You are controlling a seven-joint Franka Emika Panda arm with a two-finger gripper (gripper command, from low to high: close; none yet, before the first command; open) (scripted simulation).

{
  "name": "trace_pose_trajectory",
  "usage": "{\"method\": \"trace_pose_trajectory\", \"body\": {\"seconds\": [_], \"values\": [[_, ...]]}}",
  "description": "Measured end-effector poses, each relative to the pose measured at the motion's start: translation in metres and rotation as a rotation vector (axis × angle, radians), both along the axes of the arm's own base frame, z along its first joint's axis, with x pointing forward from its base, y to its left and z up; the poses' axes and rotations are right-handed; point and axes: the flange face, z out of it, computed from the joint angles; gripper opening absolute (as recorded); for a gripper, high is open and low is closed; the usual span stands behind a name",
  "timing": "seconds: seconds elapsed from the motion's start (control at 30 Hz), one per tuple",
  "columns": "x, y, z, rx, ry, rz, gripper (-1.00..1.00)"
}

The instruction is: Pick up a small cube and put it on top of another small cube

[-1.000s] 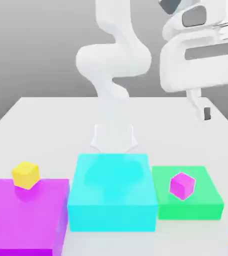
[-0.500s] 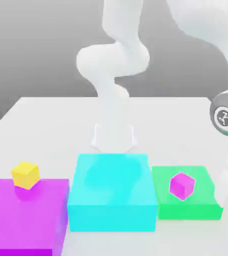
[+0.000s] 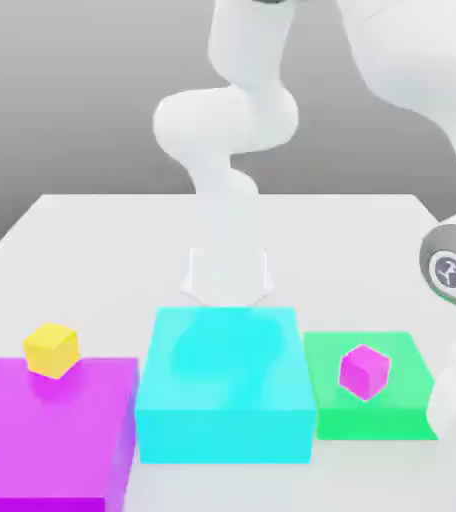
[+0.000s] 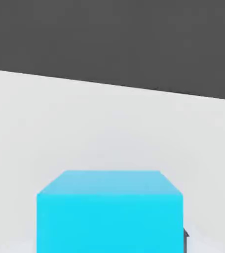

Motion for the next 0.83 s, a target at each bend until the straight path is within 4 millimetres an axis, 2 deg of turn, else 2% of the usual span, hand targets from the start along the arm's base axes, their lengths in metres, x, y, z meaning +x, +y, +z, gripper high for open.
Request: {"method": "trace_pose_trajectory", "body": {"seconds": [0.27,0.53,0.6,0.73,0.77,0.83], "values": [[-0.044,-0.055,0.059,0.020,0.005,0.307,-1.00],[-0.101,-0.111,0.093,0.004,-0.005,0.623,-1.00],[-0.111,-0.120,0.089,-0.003,-0.006,0.678,-1.00],[-0.114,-0.123,0.044,-0.007,-0.007,0.695,-1.00],[-0.115,-0.124,0.036,-0.007,-0.007,0.695,1.00],[-0.115,-0.124,0.036,-0.007,-0.007,0.695,1.00]]}}
